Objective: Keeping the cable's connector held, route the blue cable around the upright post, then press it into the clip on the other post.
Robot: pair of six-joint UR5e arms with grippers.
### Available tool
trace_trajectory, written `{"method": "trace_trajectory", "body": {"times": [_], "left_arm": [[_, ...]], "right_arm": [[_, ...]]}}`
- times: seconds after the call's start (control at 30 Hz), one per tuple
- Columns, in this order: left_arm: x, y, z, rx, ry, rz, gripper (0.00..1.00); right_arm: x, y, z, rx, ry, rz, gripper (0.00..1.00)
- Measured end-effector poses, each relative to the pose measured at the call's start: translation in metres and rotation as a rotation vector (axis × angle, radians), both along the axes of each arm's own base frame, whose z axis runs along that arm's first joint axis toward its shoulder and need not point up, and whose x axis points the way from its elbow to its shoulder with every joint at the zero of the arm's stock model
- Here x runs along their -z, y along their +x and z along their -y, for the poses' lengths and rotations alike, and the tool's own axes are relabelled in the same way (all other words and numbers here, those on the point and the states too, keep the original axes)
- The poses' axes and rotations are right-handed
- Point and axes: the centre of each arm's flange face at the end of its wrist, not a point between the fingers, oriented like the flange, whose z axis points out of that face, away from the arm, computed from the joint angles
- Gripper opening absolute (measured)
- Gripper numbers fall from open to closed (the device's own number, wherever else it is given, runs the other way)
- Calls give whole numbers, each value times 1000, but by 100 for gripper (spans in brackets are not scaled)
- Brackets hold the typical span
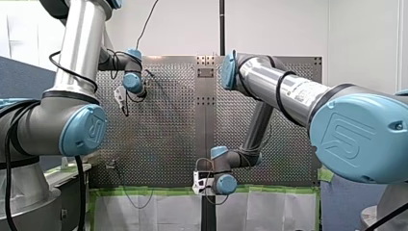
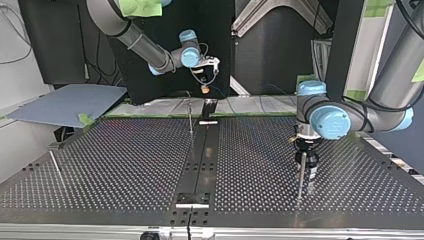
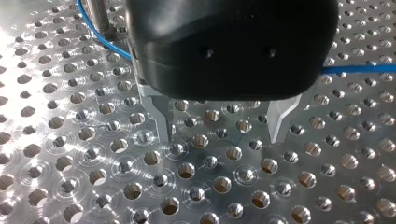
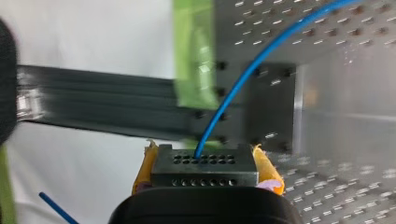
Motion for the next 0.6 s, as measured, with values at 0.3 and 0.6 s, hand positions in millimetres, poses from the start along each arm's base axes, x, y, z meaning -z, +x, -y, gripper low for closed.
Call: {"method": "trace_trajectory", "body": {"times": [0.3, 0.6], "left_arm": [[0, 0, 0, -2, 0, -2, 100], [0, 0, -1, -4, 0, -3, 100]], "right_arm": [[37, -21, -8, 26, 17, -5, 0], [68, -42, -7, 62, 35, -24, 0]]}}
